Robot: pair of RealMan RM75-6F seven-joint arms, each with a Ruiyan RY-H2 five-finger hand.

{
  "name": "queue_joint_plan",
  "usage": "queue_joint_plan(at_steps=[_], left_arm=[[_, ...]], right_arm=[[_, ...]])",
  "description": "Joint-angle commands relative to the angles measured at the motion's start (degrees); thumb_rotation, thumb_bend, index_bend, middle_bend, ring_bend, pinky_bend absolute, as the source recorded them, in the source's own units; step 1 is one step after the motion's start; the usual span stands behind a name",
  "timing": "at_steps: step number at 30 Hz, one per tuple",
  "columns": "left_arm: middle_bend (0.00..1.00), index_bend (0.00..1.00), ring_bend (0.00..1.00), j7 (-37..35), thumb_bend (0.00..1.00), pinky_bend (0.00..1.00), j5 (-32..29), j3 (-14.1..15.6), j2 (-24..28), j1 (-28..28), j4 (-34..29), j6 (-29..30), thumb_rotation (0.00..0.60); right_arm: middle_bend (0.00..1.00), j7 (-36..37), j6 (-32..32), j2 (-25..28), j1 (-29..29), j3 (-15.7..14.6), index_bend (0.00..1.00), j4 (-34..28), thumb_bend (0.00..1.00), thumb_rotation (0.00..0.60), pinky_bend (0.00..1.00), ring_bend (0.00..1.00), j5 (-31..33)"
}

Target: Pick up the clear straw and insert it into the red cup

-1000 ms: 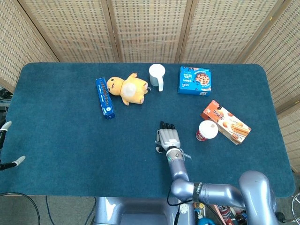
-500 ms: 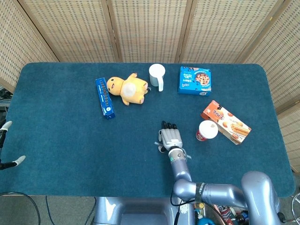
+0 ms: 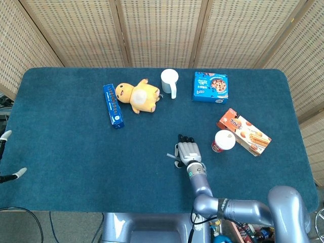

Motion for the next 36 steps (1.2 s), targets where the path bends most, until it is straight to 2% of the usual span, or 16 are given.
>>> queue_joint_plan(at_steps=[1, 11, 18, 22, 26, 30, 36], left_arm=[[0.0, 0.0, 0.0, 0.02, 0.15, 0.0, -0.12, -0.04, -0.02, -0.03, -0.04, -0.08, 0.6], [0.0, 0.0, 0.0, 0.12, 0.15, 0.0, -0.28, -0.05, -0.05, -0.15, -0.09, -0.34, 0.6], [0.0, 0.0, 0.0, -0.09, 0.15, 0.0, -0.33, -0.06, 0.03, -0.28, -0.07, -0.63, 0.6], [0.0, 0.0, 0.0, -0.21, 0.15, 0.0, -0.2, 0.03, 0.05, -0.36, -0.09, -0.81, 0.6], [0.0, 0.0, 0.0, -0.2, 0.15, 0.0, -0.11, 0.11, 0.02, -0.42, -0.1, -0.94, 0.6], [0.0, 0.0, 0.0, 0.31, 0.15, 0.0, 0.0, 0.2, -0.14, -0.62, -0.06, -1.18, 0.6], [0.0, 0.0, 0.0, 0.75, 0.15, 0.0, -0.35, 0.09, -0.12, -0.56, -0.4, -1.05, 0.6]], right_arm=[[0.0, 0.7, -0.45, 0.27, -0.49, -0.64, 0.57, -0.06, 0.42, 0.6, 0.0, 0.0, -0.67], [0.0, 3.64, -1.51, 0.21, -1.42, -1.67, 0.63, 0.15, 0.5, 0.6, 0.0, 0.0, -4.31], [0.0, 7.14, -2.55, 1.93, -2.06, -0.62, 0.65, -3.6, 0.5, 0.6, 0.0, 0.0, -8.51], [0.0, 13.38, -4.79, 4.85, -3.5, 1.71, 0.65, -9.05, 0.51, 0.6, 0.0, 0.0, -14.11], [0.0, 17.16, -6.05, 6.66, -4.23, 3.13, 0.65, -11.66, 0.51, 0.6, 0.0, 0.0, -17.73], [0.0, 24.17, -7.59, 9.67, -5.47, 6.74, 0.66, -14.86, 0.51, 0.6, 0.0, 0.0, -23.1], [0.0, 32.74, -9.2, 15.23, -6.97, 12.09, 0.67, -19.38, 0.51, 0.6, 0.0, 0.0, -24.78]])
